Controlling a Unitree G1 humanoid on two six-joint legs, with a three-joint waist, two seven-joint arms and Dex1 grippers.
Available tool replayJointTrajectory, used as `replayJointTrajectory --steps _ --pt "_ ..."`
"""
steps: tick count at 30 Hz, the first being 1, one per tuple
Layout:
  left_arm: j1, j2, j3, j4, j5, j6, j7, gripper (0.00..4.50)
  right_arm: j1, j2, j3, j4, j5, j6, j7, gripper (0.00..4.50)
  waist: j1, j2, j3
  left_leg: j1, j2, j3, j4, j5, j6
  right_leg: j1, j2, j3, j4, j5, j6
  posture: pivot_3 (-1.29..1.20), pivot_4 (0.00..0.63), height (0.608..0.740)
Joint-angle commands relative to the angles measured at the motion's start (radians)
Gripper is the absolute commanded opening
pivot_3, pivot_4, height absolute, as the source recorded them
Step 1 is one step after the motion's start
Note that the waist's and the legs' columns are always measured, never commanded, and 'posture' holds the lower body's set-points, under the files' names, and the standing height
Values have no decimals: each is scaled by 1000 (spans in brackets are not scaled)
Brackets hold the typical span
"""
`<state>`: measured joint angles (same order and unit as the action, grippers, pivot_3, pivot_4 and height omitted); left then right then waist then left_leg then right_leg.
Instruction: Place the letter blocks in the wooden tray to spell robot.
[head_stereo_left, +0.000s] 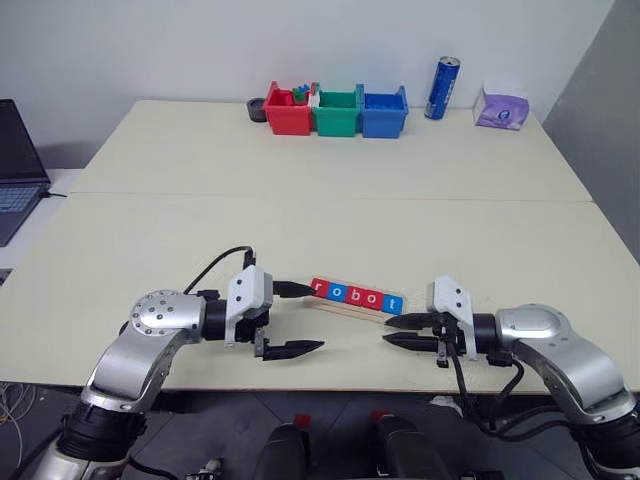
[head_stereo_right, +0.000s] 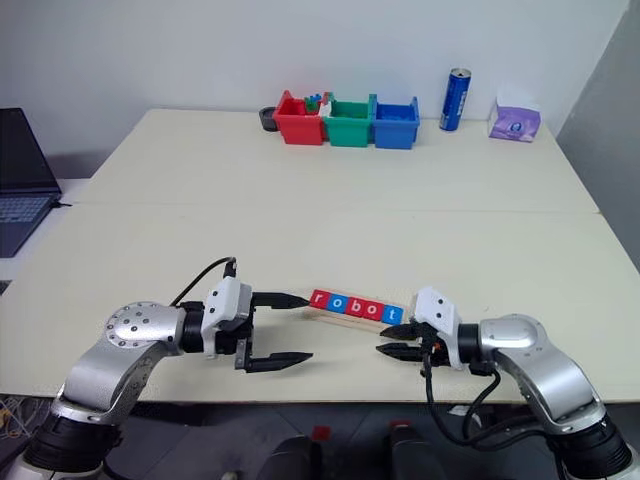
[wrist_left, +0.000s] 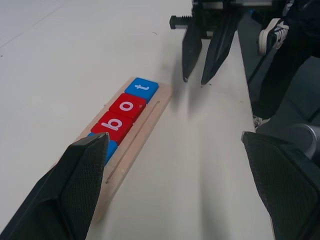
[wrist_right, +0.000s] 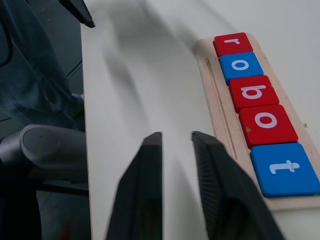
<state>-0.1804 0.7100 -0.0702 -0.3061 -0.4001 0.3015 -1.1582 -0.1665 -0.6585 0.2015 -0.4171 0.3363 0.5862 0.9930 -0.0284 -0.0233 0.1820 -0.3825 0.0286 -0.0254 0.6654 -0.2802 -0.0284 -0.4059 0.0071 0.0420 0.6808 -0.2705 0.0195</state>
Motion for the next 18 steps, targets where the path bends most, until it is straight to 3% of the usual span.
replayJointTrajectory --steps 1,18 --pt "6 -2 20 -50 -24 3 23 4500 1 -3 33 32 -39 -55 -8 197 0 0 0 0 0 0 0 0 0 0 0 0 0 0 0 0 150 740" --pt "21 1 8 -67 -24 -2 63 4500 -70 31 83 236 -214 -211 -86 197 0 0 0 1 0 0 0 0 0 0 0 0 0 2 -3 0 150 740"
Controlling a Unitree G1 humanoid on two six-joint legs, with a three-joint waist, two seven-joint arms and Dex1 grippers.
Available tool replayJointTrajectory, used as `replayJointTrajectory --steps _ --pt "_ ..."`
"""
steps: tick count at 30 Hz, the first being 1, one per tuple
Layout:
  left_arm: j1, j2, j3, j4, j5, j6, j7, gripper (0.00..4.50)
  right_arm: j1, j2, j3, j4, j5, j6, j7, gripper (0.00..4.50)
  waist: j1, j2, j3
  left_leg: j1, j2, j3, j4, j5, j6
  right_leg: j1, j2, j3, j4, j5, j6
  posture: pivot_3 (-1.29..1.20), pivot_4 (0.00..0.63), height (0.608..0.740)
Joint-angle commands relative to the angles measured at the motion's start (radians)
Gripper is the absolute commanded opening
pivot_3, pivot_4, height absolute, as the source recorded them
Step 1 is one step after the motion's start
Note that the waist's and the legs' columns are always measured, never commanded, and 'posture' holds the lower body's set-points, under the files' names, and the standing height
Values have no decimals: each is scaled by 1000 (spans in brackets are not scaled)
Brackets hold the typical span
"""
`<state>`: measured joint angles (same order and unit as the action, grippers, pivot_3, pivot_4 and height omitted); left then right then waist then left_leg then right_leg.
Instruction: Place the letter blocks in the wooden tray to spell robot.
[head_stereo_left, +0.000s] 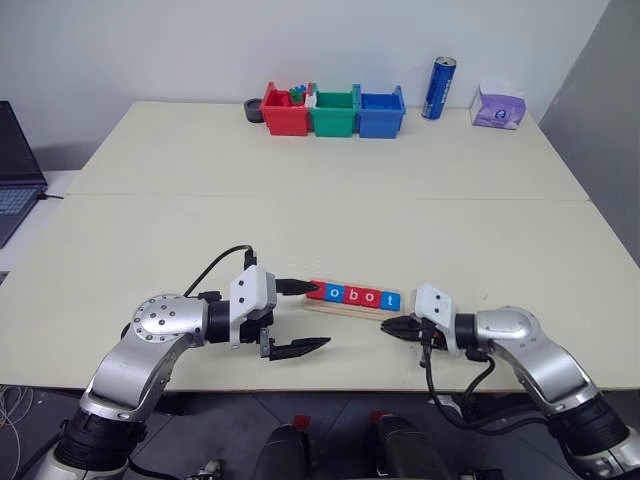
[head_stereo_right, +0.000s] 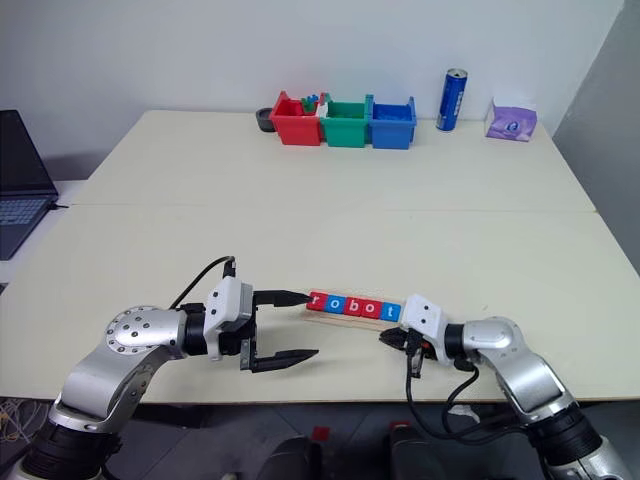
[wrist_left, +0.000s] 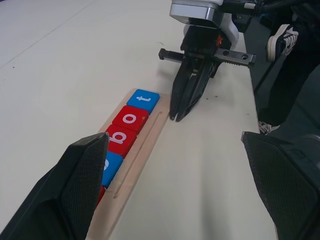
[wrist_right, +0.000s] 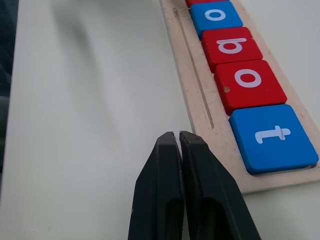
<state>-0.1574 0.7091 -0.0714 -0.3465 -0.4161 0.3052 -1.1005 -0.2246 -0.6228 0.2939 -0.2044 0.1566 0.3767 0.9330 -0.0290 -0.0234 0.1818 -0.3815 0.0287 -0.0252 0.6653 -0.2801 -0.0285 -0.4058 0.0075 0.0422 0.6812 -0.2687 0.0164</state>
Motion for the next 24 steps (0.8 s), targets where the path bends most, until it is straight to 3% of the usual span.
replayJointTrajectory --steps 1,12,16,24 --pt "-5 1 7 -25 -8 -6 6 4500 -14 -5 -10 27 -37 -5 -28 197 0 0 0 0 0 0 0 0 0 0 0 0 0 0 -1 0 150 740" --pt "-15 28 28 8 4 -12 -4 4500 9 -66 -70 -90 83 78 64 197 1 0 0 0 0 0 0 0 0 0 0 0 0 1 -1 0 150 740" --pt "18 92 120 42 1 0 15 4500 -44 -145 -175 -154 244 220 154 1028 -1 0 0 0 0 -1 0 0 0 0 0 0 0 1 -1 0 150 740" --pt "157 149 218 -11 -18 70 55 4500 -115 -221 -202 -92 252 221 198 3865 -2 0 0 0 1 -1 -1 0 0 -1 0 0 -1 0 0 0 150 740"
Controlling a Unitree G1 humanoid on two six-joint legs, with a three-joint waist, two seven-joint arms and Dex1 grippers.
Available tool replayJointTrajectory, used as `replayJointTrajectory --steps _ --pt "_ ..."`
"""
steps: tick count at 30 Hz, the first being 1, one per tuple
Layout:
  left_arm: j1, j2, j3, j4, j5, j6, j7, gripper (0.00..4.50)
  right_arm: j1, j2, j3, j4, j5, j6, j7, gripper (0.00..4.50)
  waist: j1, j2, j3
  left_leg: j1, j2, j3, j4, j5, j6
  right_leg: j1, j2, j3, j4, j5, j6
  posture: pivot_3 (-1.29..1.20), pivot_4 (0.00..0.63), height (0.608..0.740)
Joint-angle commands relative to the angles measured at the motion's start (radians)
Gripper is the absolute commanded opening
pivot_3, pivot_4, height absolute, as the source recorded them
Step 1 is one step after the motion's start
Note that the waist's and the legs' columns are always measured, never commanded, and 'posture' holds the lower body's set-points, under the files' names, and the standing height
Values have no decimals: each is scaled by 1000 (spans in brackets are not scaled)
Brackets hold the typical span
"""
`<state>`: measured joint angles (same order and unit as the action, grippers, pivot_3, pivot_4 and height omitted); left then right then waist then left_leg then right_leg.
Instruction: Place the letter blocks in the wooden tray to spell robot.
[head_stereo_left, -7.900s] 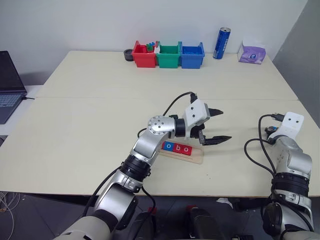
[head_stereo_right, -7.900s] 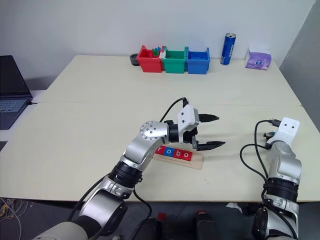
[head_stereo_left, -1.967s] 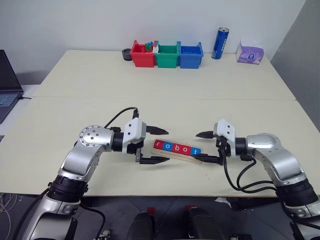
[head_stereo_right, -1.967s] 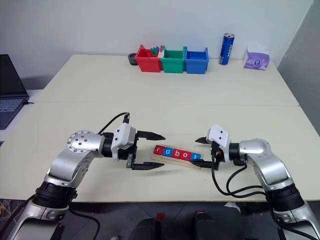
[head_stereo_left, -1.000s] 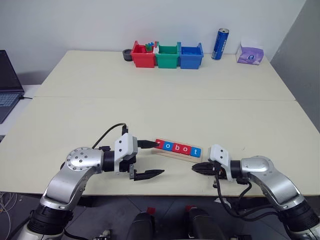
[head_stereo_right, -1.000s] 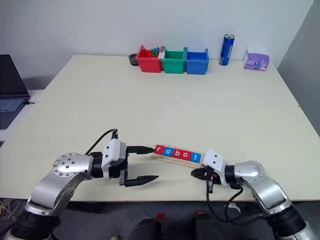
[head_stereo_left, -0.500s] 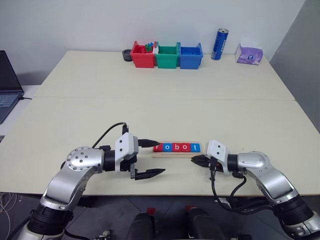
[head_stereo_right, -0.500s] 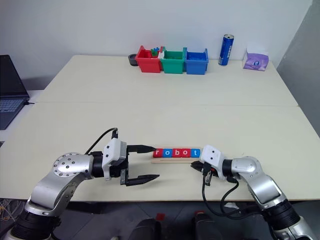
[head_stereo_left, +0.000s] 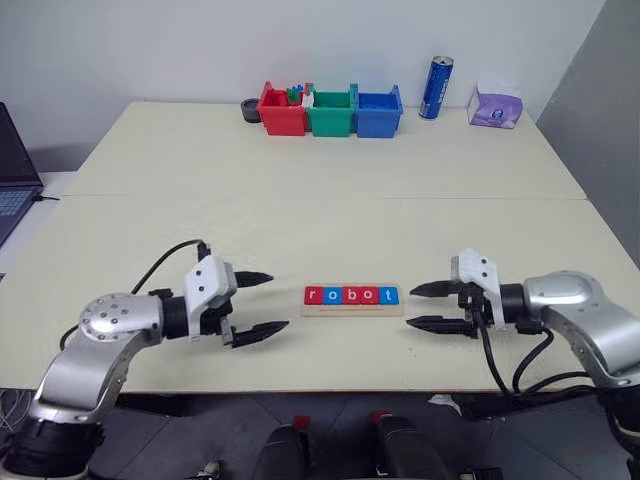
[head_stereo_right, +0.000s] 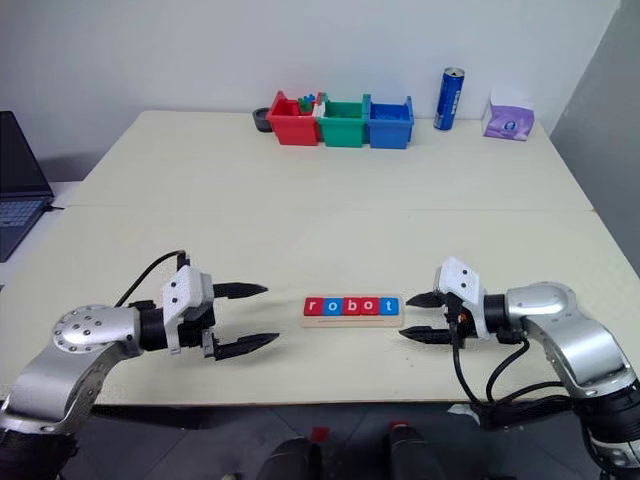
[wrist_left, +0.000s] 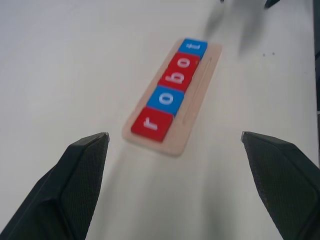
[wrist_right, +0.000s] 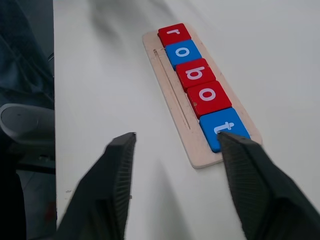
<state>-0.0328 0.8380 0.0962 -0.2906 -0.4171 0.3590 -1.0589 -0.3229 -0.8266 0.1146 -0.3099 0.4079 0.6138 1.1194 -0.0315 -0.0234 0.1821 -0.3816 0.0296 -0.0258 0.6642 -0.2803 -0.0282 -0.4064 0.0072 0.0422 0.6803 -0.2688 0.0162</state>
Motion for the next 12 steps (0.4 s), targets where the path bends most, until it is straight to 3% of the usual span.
replayJointTrajectory --steps 1,2,12 --pt "46 21 57 -80 -21 23 18 4500 -14 -18 -20 22 -8 -24 6 4283 1 0 0 -1 1 0 0 0 0 0 -1 0 0 1 -1 0 150 740" --pt "56 20 62 -89 -21 26 23 4500 -9 -21 -15 27 -12 -27 9 4474 2 0 0 -1 1 0 0 0 0 0 -1 0 0 1 -1 0 150 740" --pt "57 16 58 -113 -16 26 38 4500 5 -20 1 45 -21 -48 19 4474 4 0 0 -1 0 1 0 0 0 0 -3 0 0 1 -1 0 150 740"
